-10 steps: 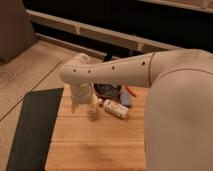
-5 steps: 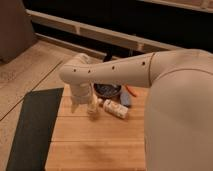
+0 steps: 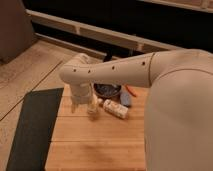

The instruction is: Wipe the white sponge on the table

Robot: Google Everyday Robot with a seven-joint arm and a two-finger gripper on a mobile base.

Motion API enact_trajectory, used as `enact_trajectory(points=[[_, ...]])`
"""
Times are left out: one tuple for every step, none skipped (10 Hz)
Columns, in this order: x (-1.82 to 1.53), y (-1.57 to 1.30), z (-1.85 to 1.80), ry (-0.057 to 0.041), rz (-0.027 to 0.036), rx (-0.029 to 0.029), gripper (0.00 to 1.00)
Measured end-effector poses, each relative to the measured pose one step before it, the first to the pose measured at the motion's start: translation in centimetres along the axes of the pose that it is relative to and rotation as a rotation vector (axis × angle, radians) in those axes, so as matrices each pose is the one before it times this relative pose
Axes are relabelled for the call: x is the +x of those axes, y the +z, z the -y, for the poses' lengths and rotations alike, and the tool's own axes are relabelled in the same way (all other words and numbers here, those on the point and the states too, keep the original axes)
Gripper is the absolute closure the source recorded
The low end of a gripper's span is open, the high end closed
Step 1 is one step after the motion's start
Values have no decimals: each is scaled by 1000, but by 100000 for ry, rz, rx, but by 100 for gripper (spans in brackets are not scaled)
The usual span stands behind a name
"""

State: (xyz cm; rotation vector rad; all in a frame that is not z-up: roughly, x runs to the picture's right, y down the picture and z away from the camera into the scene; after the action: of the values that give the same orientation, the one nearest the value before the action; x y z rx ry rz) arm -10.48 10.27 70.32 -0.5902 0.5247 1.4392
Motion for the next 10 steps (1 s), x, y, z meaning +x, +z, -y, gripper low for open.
enact_trajectory(points=[[1, 5, 6, 2, -9, 9, 35], [-2, -7, -3, -2, 13, -7, 35], [0, 2, -4, -6, -5, -2, 35], [1, 2, 0, -4, -1, 0, 35], [-3, -4, -1, 11, 11, -7, 35], [2, 2, 1, -5, -5, 6, 35], [2, 1, 3, 3, -6, 5, 35], [-11, -26, 20, 22, 74, -1, 35], [-86, -115, 320, 733, 633, -216, 35], [-567, -441, 1114, 2360, 2644, -152, 35]])
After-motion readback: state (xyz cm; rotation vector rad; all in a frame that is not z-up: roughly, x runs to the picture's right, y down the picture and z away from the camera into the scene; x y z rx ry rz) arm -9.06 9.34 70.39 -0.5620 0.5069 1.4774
